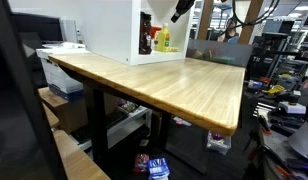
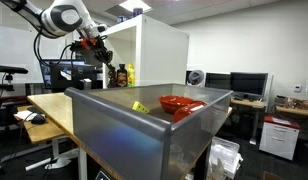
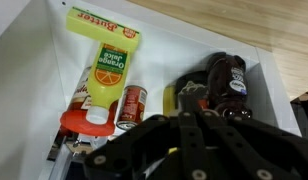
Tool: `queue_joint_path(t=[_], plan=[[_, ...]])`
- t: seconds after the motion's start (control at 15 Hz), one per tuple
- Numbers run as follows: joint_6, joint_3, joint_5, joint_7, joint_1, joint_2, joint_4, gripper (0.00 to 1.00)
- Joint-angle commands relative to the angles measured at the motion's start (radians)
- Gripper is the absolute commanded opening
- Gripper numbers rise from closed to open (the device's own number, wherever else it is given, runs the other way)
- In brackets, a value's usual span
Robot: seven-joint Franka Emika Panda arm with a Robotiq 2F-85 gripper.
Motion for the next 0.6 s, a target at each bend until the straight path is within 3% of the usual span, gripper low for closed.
queue_joint_path(t=[0.0, 0.27, 0.53], plan=[[0.113, 0.018, -0.045, 0.017, -0.026, -0.021, -0.052, 0.00], [0.176, 0.029, -0.077, 0.030, -0.045, -0.009, -0.092, 0.00], [0.386, 0.091, -0.140, 0.159, -0.146, 0.014, -0.145, 0.00]])
